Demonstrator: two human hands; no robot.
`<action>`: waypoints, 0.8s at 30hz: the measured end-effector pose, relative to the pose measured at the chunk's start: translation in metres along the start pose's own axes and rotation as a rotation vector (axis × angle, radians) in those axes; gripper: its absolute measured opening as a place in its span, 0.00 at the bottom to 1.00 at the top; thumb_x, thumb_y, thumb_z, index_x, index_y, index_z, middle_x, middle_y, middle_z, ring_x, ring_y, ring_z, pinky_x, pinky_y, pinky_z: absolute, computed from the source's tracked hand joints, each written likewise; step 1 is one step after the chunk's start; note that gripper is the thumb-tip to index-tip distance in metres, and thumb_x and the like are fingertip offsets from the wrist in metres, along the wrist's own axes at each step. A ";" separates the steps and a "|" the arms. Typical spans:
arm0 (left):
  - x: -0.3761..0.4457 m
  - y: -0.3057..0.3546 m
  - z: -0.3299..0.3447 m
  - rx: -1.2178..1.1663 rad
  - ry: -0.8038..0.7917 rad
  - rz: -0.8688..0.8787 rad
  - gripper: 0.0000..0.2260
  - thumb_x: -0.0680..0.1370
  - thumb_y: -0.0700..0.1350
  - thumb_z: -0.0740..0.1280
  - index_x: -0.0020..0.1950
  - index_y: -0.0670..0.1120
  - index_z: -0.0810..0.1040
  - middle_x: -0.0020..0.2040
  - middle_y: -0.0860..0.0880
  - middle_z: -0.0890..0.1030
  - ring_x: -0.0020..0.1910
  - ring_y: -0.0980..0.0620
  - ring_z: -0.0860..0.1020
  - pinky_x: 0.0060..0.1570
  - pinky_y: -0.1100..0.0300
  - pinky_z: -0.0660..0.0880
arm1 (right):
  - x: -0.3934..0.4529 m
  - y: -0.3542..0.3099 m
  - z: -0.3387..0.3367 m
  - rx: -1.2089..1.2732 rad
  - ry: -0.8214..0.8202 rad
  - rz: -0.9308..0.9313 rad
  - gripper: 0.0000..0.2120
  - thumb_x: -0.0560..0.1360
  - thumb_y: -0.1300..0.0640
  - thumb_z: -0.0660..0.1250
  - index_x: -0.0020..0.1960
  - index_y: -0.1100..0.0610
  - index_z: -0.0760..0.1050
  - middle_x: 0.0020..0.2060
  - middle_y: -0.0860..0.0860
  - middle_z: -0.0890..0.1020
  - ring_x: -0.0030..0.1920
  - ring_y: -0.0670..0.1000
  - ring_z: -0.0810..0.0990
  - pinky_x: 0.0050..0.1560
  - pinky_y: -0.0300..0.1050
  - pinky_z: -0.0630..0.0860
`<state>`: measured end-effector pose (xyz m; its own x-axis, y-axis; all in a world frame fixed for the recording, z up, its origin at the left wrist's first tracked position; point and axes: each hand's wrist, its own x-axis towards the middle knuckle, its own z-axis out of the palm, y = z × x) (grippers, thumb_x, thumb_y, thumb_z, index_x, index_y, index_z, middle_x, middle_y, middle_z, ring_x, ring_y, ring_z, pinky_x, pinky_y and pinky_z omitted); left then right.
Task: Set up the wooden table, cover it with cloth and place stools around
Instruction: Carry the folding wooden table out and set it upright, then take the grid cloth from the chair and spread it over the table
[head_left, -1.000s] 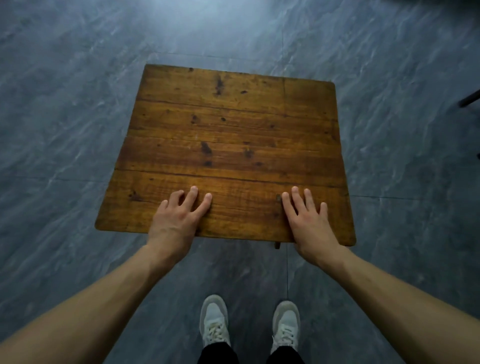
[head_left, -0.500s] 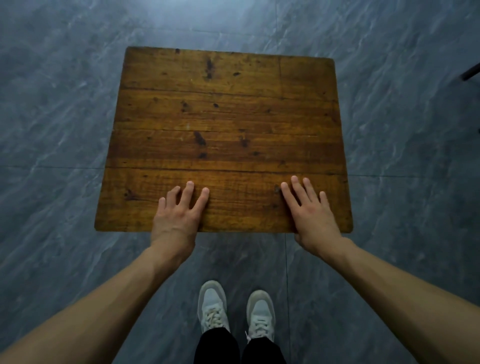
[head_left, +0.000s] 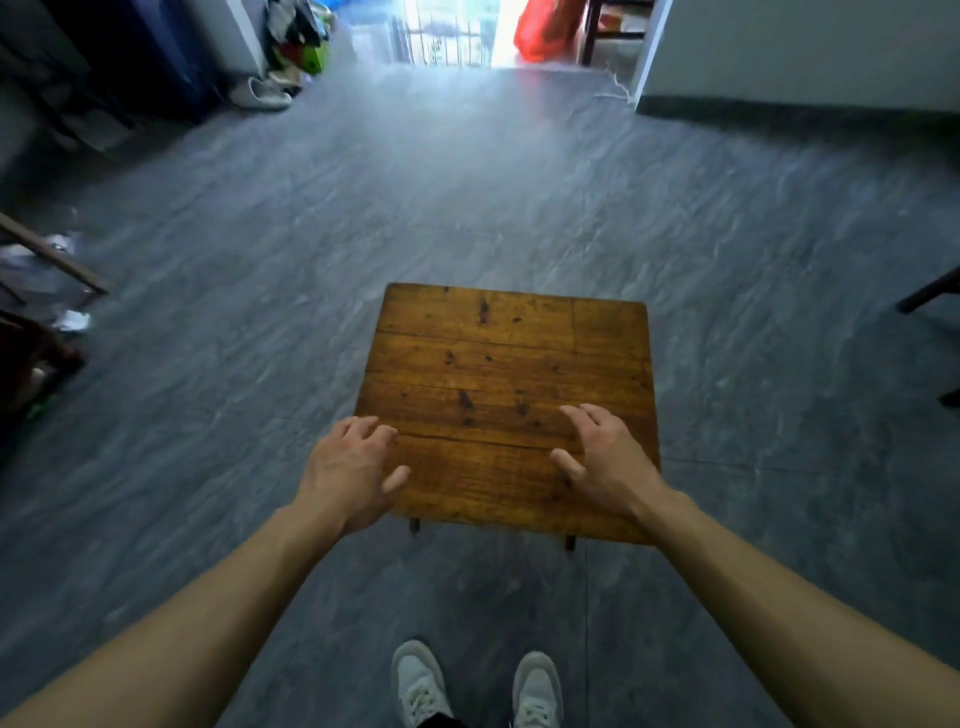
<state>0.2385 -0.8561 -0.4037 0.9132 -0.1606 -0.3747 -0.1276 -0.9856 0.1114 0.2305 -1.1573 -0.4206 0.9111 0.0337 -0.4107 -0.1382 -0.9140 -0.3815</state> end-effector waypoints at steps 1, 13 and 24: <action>-0.009 -0.008 -0.016 -0.020 0.017 0.002 0.25 0.77 0.60 0.63 0.71 0.50 0.69 0.73 0.47 0.67 0.72 0.46 0.62 0.71 0.53 0.62 | -0.008 -0.018 -0.010 0.001 -0.002 -0.017 0.32 0.78 0.44 0.63 0.78 0.52 0.58 0.76 0.55 0.62 0.76 0.55 0.59 0.73 0.57 0.63; -0.063 -0.129 -0.151 -0.248 0.164 0.053 0.25 0.78 0.57 0.63 0.72 0.48 0.69 0.74 0.44 0.65 0.74 0.46 0.59 0.73 0.52 0.59 | -0.039 -0.273 -0.067 -0.051 0.111 -0.117 0.31 0.78 0.46 0.65 0.77 0.50 0.59 0.75 0.54 0.63 0.76 0.55 0.60 0.73 0.55 0.65; -0.022 -0.266 -0.257 -0.253 0.189 0.034 0.25 0.78 0.57 0.63 0.72 0.48 0.70 0.75 0.43 0.65 0.74 0.44 0.62 0.72 0.51 0.62 | 0.011 -0.418 -0.105 -0.074 0.142 -0.053 0.30 0.78 0.47 0.65 0.77 0.53 0.60 0.71 0.56 0.70 0.69 0.57 0.70 0.67 0.52 0.71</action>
<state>0.3519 -0.5767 -0.1888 0.9688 -0.1573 -0.1917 -0.0808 -0.9311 0.3557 0.3394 -0.8169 -0.1789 0.9627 0.0299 -0.2690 -0.0643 -0.9400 -0.3350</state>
